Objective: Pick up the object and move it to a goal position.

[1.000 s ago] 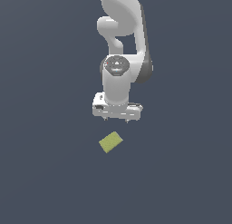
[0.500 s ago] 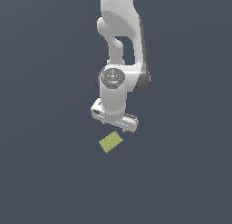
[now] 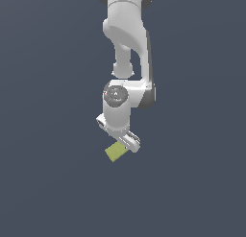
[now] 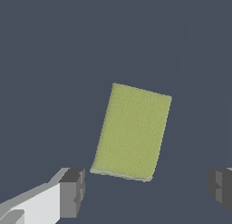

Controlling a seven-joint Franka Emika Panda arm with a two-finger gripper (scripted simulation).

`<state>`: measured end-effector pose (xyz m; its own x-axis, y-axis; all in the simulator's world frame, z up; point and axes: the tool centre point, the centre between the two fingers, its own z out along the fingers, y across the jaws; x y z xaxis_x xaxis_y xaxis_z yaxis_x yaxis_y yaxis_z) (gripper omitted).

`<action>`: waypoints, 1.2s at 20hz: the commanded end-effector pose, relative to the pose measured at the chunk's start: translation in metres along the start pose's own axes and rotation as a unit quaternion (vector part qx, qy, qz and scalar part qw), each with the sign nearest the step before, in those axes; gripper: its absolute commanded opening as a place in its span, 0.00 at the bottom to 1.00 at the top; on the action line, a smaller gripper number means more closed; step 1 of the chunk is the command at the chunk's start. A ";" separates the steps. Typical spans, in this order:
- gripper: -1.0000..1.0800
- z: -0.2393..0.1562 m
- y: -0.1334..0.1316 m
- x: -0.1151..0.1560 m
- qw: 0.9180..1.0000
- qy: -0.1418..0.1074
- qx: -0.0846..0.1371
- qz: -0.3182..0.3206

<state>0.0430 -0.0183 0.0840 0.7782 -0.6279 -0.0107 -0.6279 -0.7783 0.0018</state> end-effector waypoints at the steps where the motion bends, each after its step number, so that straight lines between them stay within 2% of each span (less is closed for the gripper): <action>1: 0.96 0.007 -0.001 0.005 1.000 0.001 0.001 0.031; 11: 0.96 0.022 -0.001 0.014 0.995 0.005 0.001 0.099; 19: 0.96 0.027 -0.001 0.014 0.995 0.005 0.001 0.103; 24: 0.96 0.046 -0.001 0.015 0.995 0.005 0.001 0.104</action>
<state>0.0550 -0.0265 0.0449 0.6321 -0.7749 0.0004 -0.7749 -0.6321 -0.0009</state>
